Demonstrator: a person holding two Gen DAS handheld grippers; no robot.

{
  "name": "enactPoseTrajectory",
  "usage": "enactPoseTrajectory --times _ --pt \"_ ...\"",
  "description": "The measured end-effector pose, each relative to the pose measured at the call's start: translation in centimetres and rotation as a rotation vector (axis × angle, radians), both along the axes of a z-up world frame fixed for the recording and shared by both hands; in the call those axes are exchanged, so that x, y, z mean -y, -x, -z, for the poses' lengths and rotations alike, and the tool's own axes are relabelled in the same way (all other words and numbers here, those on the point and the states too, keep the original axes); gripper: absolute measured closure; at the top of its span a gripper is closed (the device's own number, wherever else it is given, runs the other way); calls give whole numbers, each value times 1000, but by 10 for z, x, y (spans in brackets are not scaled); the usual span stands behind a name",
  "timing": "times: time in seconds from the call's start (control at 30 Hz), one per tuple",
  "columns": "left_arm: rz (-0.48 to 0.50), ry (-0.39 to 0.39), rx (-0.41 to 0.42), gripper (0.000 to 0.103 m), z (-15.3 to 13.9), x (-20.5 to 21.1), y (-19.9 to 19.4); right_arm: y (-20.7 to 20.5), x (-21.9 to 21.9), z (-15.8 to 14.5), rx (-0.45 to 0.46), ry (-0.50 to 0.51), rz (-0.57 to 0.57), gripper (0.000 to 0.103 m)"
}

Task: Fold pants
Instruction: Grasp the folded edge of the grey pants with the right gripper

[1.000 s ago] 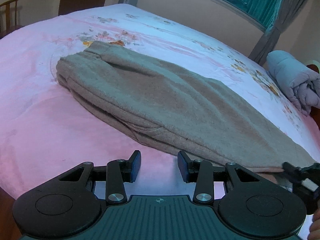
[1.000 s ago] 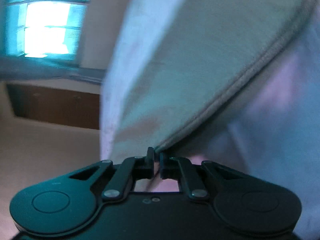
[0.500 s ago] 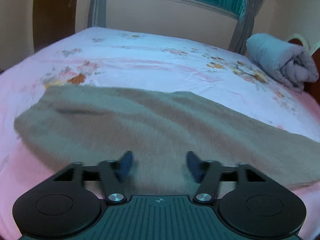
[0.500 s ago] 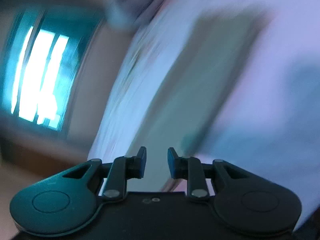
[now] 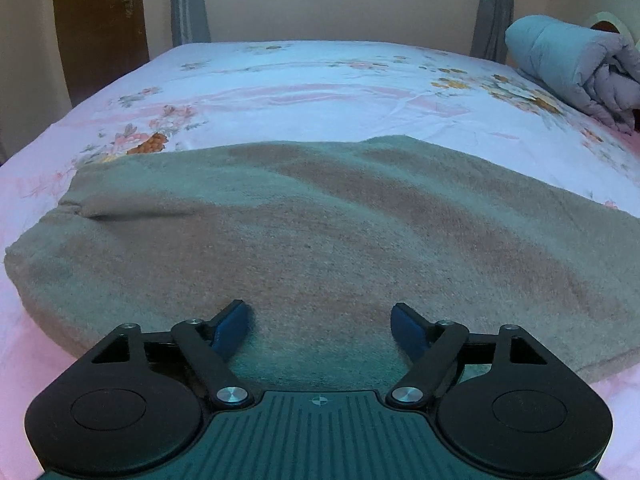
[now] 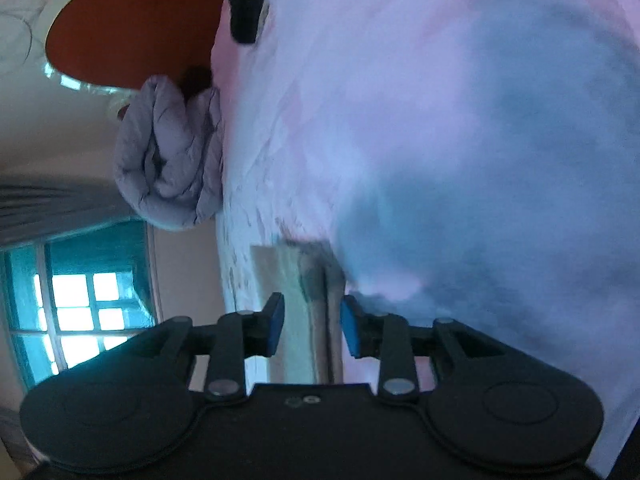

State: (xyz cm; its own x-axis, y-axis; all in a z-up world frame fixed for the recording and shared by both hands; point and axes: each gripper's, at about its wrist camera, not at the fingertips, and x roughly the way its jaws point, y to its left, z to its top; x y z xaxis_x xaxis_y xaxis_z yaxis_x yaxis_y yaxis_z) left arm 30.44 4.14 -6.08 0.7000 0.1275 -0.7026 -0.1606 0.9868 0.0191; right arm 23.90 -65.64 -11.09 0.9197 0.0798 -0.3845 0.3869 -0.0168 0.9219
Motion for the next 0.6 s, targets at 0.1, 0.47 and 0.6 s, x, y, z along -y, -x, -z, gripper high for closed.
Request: enactPoseTrajectory --times 0.1,0.47,0.6 --pt "2 -8 0 22 1 1 0 4 -4 -4 22 16 20 78" --pt "6 -3 5 20 2 0 0 -27 2 -24 -31 207 -101 103" --pt "4 -3 11 19 3 1 0 -15 -1 -29 -20 232 -105 103"
